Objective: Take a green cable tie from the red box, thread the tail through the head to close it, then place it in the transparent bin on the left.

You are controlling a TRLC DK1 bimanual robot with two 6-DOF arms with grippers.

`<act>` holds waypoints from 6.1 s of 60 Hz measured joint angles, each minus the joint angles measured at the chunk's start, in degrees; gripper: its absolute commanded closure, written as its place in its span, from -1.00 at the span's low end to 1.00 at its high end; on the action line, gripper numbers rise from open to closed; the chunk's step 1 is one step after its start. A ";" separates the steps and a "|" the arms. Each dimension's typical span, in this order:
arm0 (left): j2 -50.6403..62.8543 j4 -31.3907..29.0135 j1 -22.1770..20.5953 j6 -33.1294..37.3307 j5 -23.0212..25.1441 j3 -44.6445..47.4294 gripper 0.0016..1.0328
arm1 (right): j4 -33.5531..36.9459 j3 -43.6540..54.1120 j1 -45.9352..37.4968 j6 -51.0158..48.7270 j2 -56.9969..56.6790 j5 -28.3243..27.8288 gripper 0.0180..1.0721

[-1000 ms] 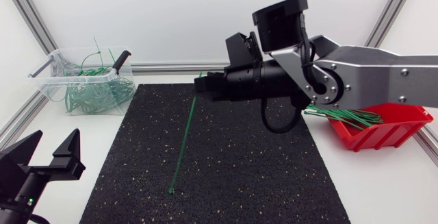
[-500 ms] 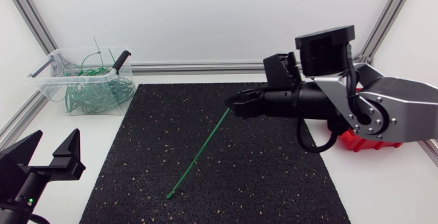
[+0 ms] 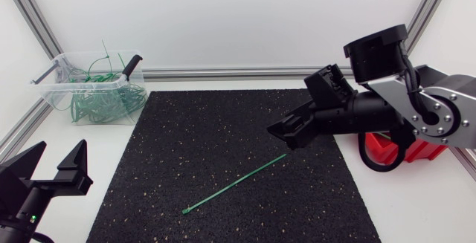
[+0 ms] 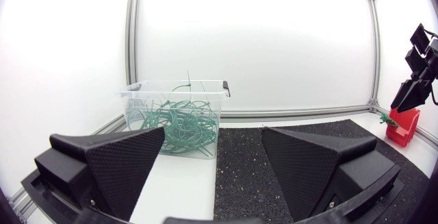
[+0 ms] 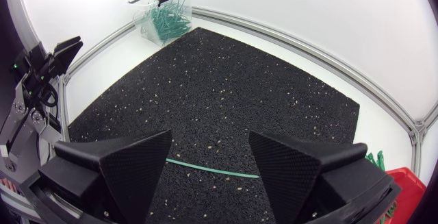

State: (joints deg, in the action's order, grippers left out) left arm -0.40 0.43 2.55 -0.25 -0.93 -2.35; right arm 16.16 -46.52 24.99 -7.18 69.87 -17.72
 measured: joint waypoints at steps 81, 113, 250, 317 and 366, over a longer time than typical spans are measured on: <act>0.00 -0.07 -0.11 0.00 0.00 0.00 -0.92 | 41.09 -43.60 31.30 -45.59 38.66 15.43 -0.91; 0.02 -0.09 -0.09 0.00 0.00 0.00 -0.92 | 35.82 -44.54 35.74 -45.57 47.63 11.72 -0.27; 11.17 -1.90 -3.52 0.04 0.79 -9.16 -0.86 | 51.43 -54.75 18.29 -40.94 34.71 -4.22 0.89; 55.56 -1.40 -17.79 20.50 49.09 -35.34 -0.61 | 73.70 -69.48 8.33 -52.96 41.05 -37.00 0.89; 63.47 11.23 -17.73 23.17 70.27 -32.72 -0.60 | 79.91 -69.85 10.95 -67.04 45.29 -46.75 0.89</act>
State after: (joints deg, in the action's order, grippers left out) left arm 63.07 11.66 -15.18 22.92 69.34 -35.07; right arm 96.07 -116.38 35.94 -74.22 115.15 -64.47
